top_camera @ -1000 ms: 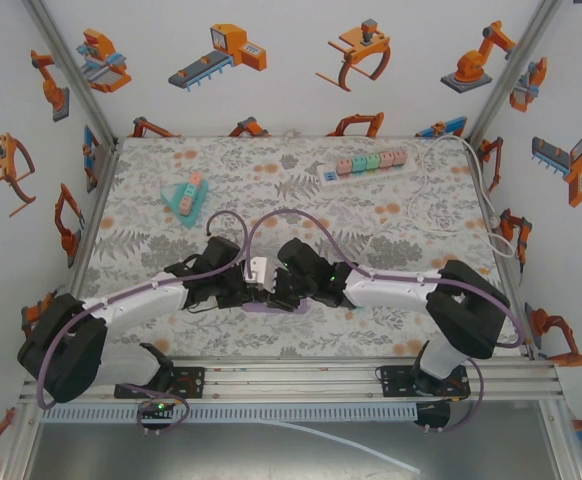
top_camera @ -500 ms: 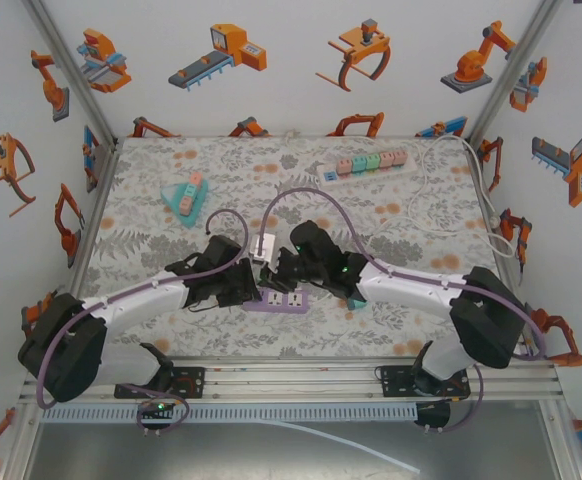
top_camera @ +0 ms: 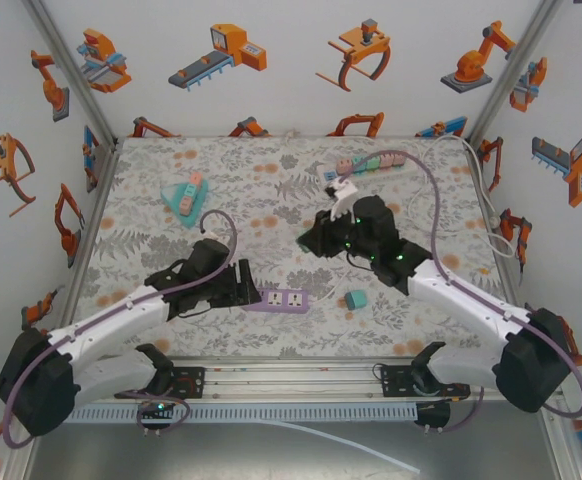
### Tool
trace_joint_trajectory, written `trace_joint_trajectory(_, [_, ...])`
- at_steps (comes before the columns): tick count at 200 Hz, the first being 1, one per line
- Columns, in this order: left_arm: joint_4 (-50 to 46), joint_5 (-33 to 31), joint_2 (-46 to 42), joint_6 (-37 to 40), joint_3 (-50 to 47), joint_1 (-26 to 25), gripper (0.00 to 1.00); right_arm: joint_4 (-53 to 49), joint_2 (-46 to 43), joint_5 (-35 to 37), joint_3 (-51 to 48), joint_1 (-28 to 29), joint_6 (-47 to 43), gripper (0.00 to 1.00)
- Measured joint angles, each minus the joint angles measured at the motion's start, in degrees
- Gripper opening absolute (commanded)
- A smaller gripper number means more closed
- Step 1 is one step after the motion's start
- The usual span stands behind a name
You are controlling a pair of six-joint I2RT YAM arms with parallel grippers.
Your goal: Pull the plug off the socket
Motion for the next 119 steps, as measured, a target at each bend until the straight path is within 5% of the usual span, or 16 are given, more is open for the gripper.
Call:
trace_joint_trajectory(81, [15.1,12.2,-15.1,4.1,-7.4,-1.8,0.84,6.2,-8.4,-3.3,-23.2,-24.0,26.0,0.12])
trace_joint_trajectory(119, [17.4,13.9,-18.0,4.7,-7.8,-1.8,0.94,11.2,-7.0,-4.4,-30.5,-28.8,32.8,0.17])
